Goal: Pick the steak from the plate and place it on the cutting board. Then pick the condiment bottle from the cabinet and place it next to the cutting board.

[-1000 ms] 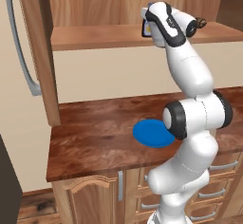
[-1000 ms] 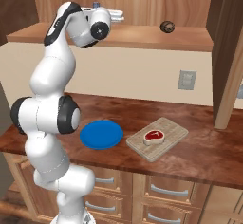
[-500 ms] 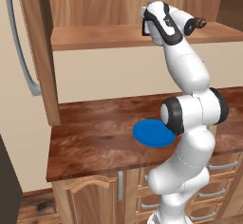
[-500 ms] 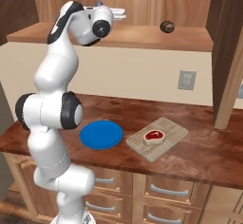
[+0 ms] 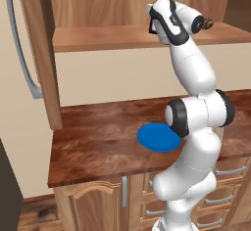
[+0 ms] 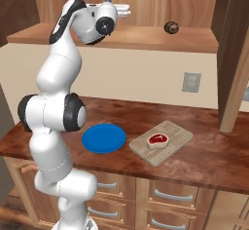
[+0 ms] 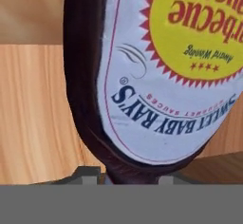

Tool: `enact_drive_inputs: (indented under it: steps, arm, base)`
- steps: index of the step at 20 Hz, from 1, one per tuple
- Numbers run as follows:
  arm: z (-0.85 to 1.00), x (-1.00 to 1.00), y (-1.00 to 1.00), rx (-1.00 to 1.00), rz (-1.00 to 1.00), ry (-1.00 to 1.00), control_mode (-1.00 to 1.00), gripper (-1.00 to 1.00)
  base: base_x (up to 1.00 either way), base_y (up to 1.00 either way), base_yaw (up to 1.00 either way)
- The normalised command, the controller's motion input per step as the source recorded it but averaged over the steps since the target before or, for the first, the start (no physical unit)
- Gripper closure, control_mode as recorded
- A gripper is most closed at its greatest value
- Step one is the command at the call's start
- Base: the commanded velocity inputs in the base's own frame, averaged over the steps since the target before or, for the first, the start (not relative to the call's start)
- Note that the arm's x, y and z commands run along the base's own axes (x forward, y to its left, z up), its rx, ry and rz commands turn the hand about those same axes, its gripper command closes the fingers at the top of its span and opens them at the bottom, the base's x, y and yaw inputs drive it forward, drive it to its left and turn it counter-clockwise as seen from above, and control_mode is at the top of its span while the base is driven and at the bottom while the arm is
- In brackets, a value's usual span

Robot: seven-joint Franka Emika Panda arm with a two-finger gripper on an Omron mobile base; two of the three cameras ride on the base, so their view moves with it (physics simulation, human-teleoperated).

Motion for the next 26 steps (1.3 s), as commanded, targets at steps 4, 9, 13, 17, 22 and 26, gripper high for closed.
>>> enact_drive_inputs:
  steps: [4, 9, 13, 17, 22, 26]
  arm:
    - [0.48, -0.48, 0.00, 0.00, 0.00, 0.00, -1.00, 1.00]
    - [0.37, -0.60, 0.00, 0.00, 0.00, 0.00, -1.00, 1.00]
    - [0.27, -0.52, 0.00, 0.00, 0.00, 0.00, -1.00, 1.00]
    - [0.17, -0.53, 0.00, 0.00, 0.00, -0.01, -1.00, 1.00]
    - [0.06, -0.54, 0.00, 0.00, 0.00, -0.01, -1.00, 1.00]
    - [0.00, -0.52, 0.00, 0.00, 0.00, 0.00, -1.00, 1.00]
  base:
    - [0.00, 0.00, 0.00]
    - [0.00, 0.00, 0.00]
    - [0.00, 0.00, 0.00]
    - [0.00, 0.00, 0.00]
    - [0.00, 0.00, 0.00]
    - [0.00, 0.00, 0.00]
